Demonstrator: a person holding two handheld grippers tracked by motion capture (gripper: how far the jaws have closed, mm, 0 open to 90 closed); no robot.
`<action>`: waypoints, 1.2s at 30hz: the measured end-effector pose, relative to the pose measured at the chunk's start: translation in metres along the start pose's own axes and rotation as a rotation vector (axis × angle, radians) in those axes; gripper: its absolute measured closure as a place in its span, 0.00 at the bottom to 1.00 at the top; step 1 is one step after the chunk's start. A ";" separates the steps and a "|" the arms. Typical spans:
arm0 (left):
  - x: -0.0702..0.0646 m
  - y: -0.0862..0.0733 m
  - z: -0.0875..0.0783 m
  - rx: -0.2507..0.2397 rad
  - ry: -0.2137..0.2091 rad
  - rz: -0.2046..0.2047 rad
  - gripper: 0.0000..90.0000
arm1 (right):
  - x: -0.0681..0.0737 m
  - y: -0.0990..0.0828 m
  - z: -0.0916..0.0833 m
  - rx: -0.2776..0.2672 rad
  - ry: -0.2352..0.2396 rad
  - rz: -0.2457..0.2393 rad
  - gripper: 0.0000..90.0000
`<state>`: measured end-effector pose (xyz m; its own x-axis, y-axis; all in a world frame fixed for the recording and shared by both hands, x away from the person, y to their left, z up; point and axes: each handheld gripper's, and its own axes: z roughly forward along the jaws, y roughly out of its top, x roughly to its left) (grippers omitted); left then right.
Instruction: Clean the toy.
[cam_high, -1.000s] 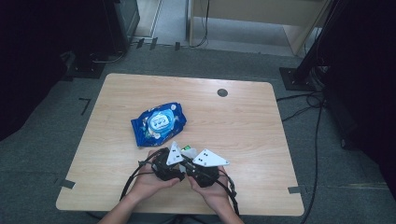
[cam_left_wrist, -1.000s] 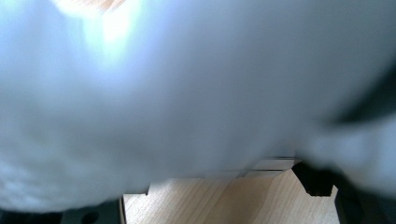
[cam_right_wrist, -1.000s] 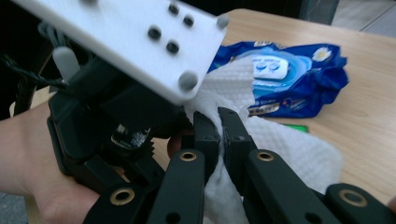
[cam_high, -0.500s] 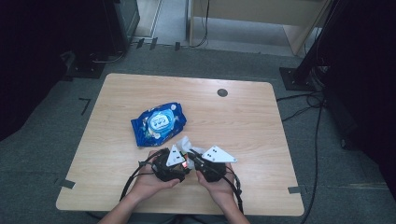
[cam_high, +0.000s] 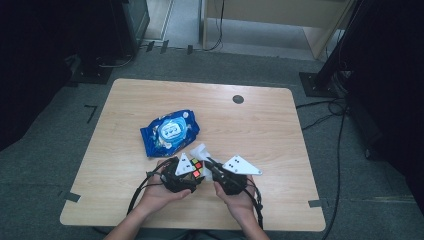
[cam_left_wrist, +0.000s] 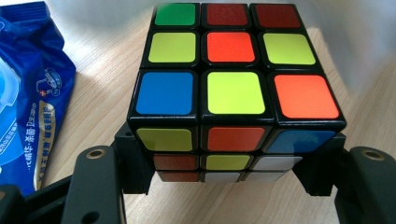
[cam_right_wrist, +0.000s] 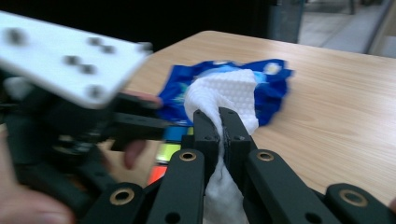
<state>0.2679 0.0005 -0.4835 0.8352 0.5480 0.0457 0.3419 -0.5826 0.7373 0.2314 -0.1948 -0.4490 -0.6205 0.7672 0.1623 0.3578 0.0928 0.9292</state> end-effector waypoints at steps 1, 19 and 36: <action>-0.001 0.001 0.000 -0.004 -0.003 -0.002 0.38 | 0.006 0.001 0.001 0.003 0.016 -0.004 0.98; -0.006 0.004 -0.003 -0.020 -0.011 0.013 0.38 | 0.010 -0.008 0.014 0.036 0.059 0.006 0.98; -0.004 0.006 -0.010 -0.054 -0.022 0.003 0.38 | -0.048 -0.010 0.005 0.079 -0.131 0.107 0.98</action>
<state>0.2624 0.0006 -0.4728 0.8459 0.5323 0.0336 0.3160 -0.5509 0.7724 0.2609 -0.2295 -0.4677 -0.4816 0.8509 0.2098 0.4737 0.0513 0.8792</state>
